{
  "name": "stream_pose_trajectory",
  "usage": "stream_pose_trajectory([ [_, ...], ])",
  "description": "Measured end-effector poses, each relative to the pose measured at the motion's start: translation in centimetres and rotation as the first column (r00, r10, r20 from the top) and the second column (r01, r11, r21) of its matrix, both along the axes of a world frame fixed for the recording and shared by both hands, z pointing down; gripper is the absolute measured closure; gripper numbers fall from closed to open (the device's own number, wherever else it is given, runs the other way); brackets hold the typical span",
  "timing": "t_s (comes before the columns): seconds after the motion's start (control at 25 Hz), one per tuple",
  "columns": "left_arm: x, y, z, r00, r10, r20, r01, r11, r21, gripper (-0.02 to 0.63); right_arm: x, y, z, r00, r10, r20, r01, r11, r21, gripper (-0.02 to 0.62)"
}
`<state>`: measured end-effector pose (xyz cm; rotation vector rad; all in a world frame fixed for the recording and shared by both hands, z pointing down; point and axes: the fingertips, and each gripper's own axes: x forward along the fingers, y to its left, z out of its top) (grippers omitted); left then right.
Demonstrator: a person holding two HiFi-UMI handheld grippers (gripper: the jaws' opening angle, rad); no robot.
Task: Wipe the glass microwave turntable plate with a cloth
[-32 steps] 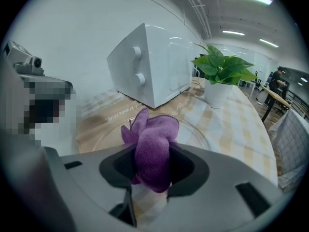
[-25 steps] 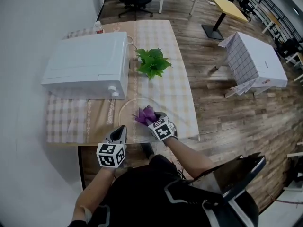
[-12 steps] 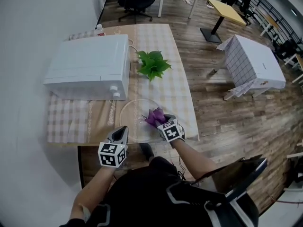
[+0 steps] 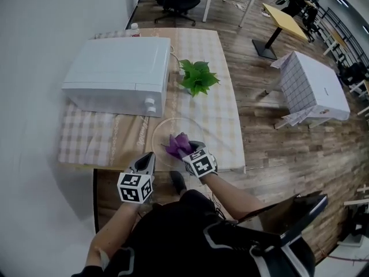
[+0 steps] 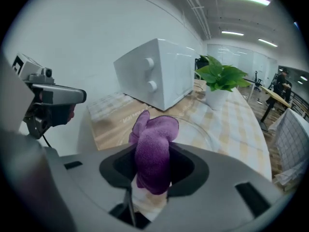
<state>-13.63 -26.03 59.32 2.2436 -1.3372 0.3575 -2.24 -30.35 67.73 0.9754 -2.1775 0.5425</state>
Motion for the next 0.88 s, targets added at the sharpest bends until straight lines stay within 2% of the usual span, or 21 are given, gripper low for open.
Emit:
stream_pose_trajectory([
  [0.28,-3.6,1.4,0.0,0.995,-0.098,0.022,0.098,0.995,-0.014,0.603,-8.6,0.8,0.5,0.988,-0.152,0.040,0.152,0.988,0.000,0.437],
  [0.4,-4.6,1.8,-0.5,0.991,-0.131,0.012,0.131,0.991,-0.017,0.603,-10.9,0.9,1.1,0.975,-0.224,0.015,0.223,0.975,0.008,0.437],
  [0.6,-5.1,2.1,-1.1,0.989,-0.144,0.017,0.145,0.989,-0.013,0.603,-11.8,0.8,2.3,0.972,-0.235,0.000,0.235,0.972,-0.019,0.437],
  [0.88,-4.3,2.6,-0.4,0.992,-0.125,0.022,0.126,0.992,-0.032,0.603,-10.3,1.2,3.1,0.979,-0.203,0.004,0.203,0.979,-0.030,0.437],
])
